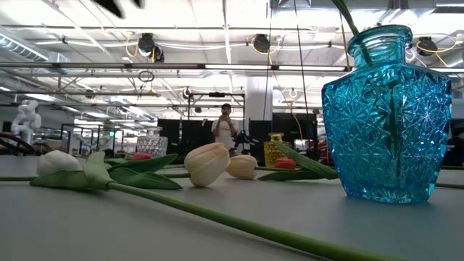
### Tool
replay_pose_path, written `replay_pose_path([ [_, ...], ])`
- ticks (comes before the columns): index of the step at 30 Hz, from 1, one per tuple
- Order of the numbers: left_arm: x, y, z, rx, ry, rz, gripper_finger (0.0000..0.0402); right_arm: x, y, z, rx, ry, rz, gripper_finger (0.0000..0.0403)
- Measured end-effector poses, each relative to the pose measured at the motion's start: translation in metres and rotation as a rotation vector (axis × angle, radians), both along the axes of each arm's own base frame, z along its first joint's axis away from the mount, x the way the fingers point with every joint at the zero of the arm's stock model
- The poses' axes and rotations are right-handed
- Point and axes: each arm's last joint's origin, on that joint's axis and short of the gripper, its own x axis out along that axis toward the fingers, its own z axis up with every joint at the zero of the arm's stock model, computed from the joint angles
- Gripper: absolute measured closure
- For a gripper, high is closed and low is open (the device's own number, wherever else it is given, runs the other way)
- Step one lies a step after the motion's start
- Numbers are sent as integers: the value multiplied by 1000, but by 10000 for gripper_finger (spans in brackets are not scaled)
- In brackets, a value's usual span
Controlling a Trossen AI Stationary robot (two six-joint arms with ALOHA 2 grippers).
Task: Sort flowers into vase by color
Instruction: Put the white tulip into the blue vase
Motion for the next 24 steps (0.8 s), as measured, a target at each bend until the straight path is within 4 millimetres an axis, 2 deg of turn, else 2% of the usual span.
replay_pose_path([
  [6,25,13,-6,10,19,60,315,-25,-12,6,24,-54,-1,234],
  [11,31,21,-6,-3,51,46,315,-39,-19,7,38,-67,6,234],
  [19,30,20,-7,102,155,-209,315,-45,-22,7,52,-73,10,234],
  [24,29,19,-8,220,231,-453,315,-42,-20,5,53,-59,9,234],
])
